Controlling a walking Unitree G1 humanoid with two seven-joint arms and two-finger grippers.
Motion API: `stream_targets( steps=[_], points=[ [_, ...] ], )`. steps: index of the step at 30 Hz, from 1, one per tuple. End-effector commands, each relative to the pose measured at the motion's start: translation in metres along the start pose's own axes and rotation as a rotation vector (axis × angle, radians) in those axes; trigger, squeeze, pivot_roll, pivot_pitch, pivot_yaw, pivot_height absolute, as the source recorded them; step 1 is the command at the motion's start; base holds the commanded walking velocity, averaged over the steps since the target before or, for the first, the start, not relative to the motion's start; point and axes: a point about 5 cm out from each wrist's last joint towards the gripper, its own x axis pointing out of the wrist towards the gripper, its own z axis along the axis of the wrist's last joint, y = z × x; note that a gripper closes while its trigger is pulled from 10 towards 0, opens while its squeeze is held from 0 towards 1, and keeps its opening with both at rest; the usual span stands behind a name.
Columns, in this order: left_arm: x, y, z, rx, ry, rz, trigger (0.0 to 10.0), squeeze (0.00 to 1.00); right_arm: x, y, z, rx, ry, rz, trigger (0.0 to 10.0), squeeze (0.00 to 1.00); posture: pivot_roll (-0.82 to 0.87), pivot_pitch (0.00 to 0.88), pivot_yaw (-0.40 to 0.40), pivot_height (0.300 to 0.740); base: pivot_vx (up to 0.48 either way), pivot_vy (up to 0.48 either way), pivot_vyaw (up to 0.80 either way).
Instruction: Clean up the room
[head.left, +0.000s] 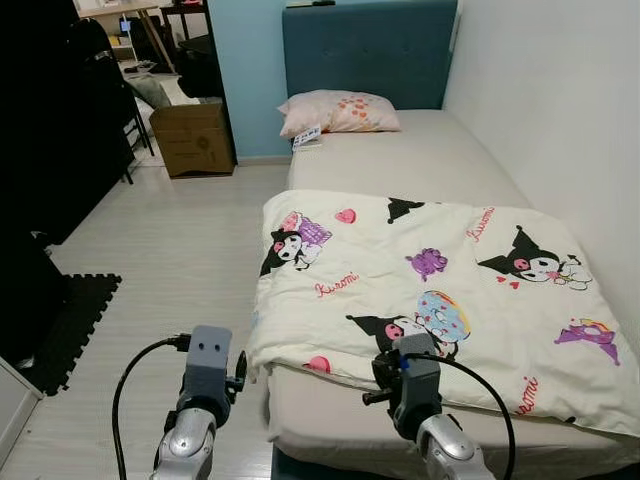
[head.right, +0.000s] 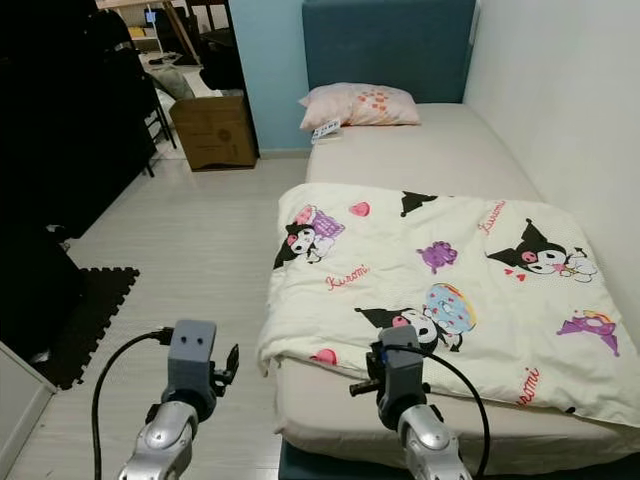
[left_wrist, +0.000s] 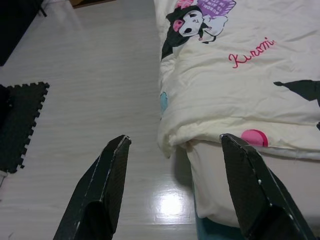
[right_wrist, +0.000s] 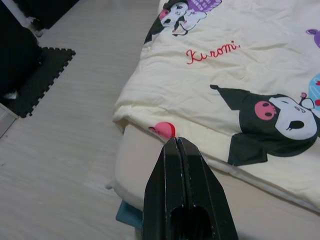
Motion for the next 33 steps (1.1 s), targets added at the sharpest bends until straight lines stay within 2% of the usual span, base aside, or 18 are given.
stream_targets(
  steps=[1,7,28,33],
  points=[
    [-0.0012,0.0046,-0.0075,-0.001,0.039,0.032,10.0,0.0,-0.0007,-0.0019,-0.0035,0.011,0.011,-0.006,10.0,0.0,0.0,0.042,0.03,0.74,0.0,0.0,0.0],
    [0.0002,0.0076,-0.0079,-0.012,0.044,0.058,10.0,0.0,-0.0005,-0.0022,-0.0027,0.011,0.008,-0.009,10.0,0.0,0.0,0.044,0.025,0.74,0.0,0.0,0.0],
    [0.0038,0.0075,-0.0032,0.014,0.013,0.022,10.0,0.0,0.0015,-0.0006,0.0009,0.006,-0.004,-0.01,10.0,0.0,-0.01,0.041,0.026,0.74,0.0,0.0,0.0],
    [0.005,0.0099,-0.0053,0.016,0.031,0.042,10.0,0.0,0.0017,0.0006,0.0011,0.007,-0.006,-0.01,10.0,0.0,-0.01,0.037,0.028,0.74,0.0,-0.288,0.0]
  ],
)
